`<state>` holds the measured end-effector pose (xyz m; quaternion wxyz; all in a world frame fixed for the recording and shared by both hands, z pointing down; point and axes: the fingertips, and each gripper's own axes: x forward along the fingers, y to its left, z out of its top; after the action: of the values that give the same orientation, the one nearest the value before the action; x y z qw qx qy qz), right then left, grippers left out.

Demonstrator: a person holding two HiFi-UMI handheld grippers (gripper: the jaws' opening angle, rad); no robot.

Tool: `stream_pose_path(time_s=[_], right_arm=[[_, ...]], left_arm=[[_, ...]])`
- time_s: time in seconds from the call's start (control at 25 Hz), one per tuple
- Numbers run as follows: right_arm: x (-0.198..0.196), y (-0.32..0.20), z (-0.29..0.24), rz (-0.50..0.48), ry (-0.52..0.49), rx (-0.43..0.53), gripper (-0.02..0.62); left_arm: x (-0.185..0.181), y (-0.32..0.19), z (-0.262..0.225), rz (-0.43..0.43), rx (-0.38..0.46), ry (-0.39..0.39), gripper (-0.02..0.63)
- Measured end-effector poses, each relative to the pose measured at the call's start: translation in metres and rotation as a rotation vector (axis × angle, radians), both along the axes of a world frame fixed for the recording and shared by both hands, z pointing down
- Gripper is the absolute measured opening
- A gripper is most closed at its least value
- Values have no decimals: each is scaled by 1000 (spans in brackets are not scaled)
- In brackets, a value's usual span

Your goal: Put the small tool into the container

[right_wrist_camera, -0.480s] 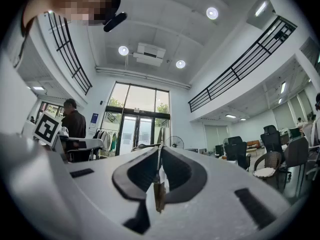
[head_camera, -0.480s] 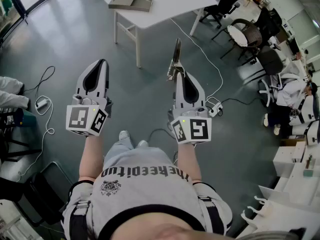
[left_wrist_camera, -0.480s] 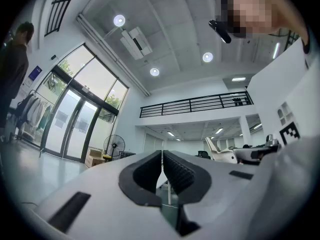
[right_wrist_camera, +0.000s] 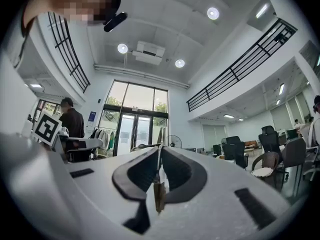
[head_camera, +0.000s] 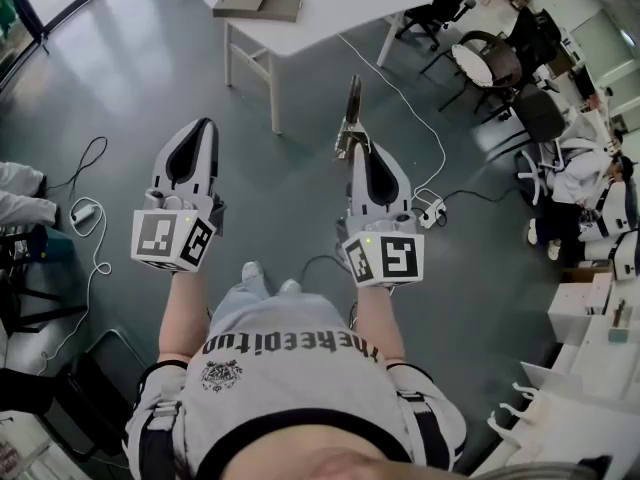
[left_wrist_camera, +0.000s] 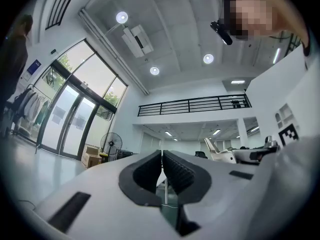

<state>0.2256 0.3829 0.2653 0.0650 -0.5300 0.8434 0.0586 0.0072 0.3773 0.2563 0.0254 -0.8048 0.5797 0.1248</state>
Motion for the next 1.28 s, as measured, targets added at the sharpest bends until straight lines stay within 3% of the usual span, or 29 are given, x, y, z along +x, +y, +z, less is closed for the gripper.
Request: stream_pose_path(time_s=[0.88,1.28], right_arm=[[-45,-25,4,75,-36,12,23],[-57,-80,10,60,-40,6,23]], left_arm=[[-55,-36,3,58,33,11,12],[-73,-81,10,23,8,6,12]])
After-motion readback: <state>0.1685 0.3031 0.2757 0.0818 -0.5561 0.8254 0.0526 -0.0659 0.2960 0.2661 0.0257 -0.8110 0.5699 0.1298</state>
